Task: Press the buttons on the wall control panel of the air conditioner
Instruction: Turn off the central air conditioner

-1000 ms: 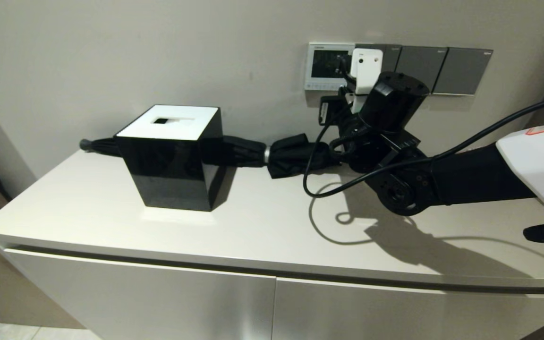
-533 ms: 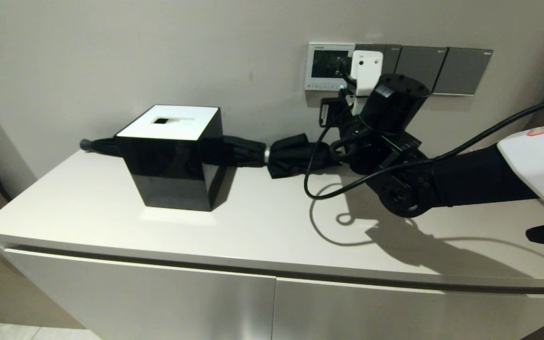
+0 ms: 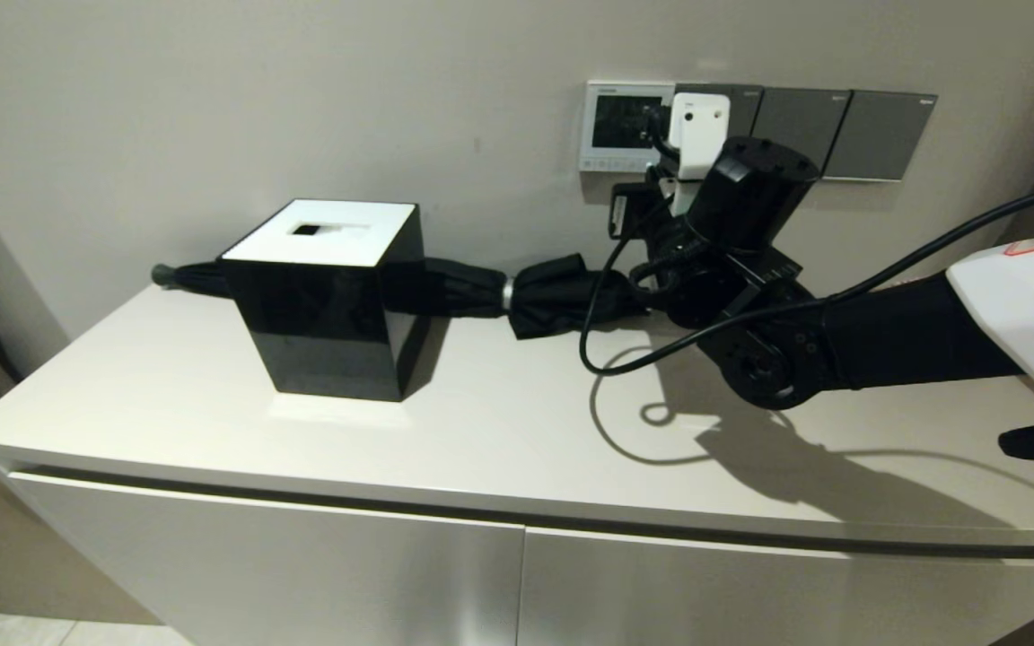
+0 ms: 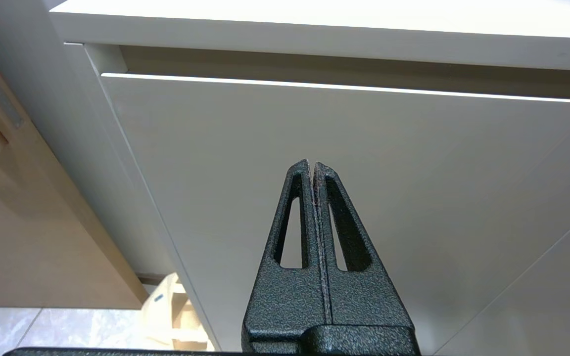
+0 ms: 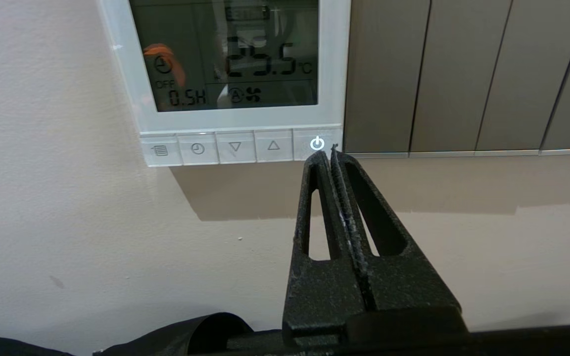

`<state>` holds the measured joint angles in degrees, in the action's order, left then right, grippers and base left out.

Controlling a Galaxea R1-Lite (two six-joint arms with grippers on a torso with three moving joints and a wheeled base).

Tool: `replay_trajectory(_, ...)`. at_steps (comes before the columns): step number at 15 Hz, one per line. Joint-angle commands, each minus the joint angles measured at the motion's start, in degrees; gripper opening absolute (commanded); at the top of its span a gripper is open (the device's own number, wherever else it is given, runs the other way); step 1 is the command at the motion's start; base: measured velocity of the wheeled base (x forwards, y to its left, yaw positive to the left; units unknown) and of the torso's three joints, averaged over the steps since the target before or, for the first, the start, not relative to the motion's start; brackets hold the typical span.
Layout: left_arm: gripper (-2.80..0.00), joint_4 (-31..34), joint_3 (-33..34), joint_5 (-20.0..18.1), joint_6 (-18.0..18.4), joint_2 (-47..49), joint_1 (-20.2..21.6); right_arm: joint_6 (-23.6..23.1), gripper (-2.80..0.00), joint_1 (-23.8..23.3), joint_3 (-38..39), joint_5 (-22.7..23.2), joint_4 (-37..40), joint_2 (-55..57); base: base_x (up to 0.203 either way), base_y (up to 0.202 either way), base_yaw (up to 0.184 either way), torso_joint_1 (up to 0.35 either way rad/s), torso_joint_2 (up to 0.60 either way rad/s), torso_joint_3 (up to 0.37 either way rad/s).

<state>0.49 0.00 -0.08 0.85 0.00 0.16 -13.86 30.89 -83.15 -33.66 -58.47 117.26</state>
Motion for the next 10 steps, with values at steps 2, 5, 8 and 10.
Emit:
replay_trajectory(2,-2.80,0.0,0.0,0.0,0.0,0.0,0.0,-0.1,-2.80,0.0,-0.2,-0.2,-0.2,0.1,0.000,0.000,0.000,0.000,0.00,0.000)
replay_trajectory(5,-2.80,0.0,0.0,0.0,0.0,0.0,0.0,-0.2,-2.80,-0.2,-2.1,0.0,0.4,0.4,0.000,0.000,0.000,0.000,0.00,0.000)
replay_trajectory(8,-2.80,0.0,0.0,0.0,0.0,0.0,0.0,-0.1,-2.80,-0.3,-1.8,0.4,0.6,0.8,0.000,0.000,0.000,0.000,0.00,0.000)
replay_trajectory(10,-2.80,0.0,0.0,0.0,0.0,0.1,0.0,-0.1,-2.80,-0.5,-2.3,0.4,0.6,1.5,0.000,0.000,0.000,0.000,0.00,0.000)
